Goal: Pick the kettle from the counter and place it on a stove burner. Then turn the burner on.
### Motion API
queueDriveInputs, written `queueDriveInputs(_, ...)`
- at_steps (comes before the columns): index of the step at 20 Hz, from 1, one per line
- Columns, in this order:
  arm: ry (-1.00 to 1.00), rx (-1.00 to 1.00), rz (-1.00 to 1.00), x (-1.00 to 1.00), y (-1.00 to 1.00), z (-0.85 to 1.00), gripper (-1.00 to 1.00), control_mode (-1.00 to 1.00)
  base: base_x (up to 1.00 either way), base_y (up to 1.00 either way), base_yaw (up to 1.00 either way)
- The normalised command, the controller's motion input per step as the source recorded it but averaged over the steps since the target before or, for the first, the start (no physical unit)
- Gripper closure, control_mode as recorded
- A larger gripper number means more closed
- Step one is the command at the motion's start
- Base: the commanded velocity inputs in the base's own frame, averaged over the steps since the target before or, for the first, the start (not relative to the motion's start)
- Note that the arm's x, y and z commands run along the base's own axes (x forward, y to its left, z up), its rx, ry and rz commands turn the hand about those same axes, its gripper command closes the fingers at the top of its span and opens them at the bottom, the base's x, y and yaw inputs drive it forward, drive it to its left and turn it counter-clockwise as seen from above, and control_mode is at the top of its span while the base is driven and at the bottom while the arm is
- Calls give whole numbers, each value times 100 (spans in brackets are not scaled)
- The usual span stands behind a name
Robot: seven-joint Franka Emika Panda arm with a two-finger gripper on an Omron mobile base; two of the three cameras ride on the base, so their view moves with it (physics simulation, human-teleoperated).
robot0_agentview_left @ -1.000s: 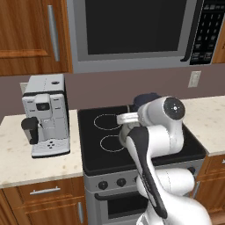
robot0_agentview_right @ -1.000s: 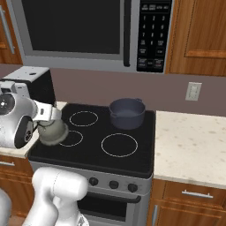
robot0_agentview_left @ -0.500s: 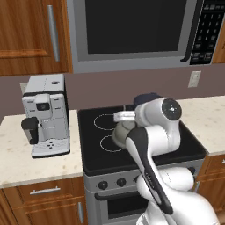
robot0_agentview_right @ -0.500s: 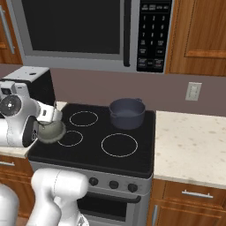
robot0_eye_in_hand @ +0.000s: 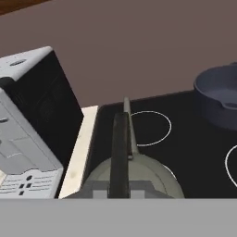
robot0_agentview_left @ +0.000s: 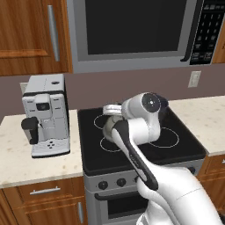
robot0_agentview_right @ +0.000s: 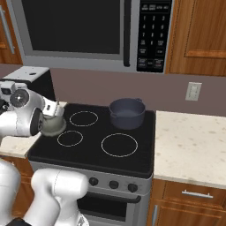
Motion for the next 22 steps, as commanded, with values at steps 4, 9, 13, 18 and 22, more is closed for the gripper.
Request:
queueDriveInputs(4, 23, -5, -5, 58, 21, 0, 100, -100, 0, 0, 0)
queueDriveInputs(9, 23, -3, 0, 47, 1, 0, 100, -100, 0, 0, 0)
queueDriveInputs(13, 10, -2, 0, 27, 0, -9, 100, -100, 0, 0, 0)
queueDriveInputs(18, 0, -5, 0, 1, 0, -35, 100, -100, 0, 0, 0)
queueDriveInputs(22, 0, -4, 2, 0, 0, -47, 100, -100, 0, 0, 0)
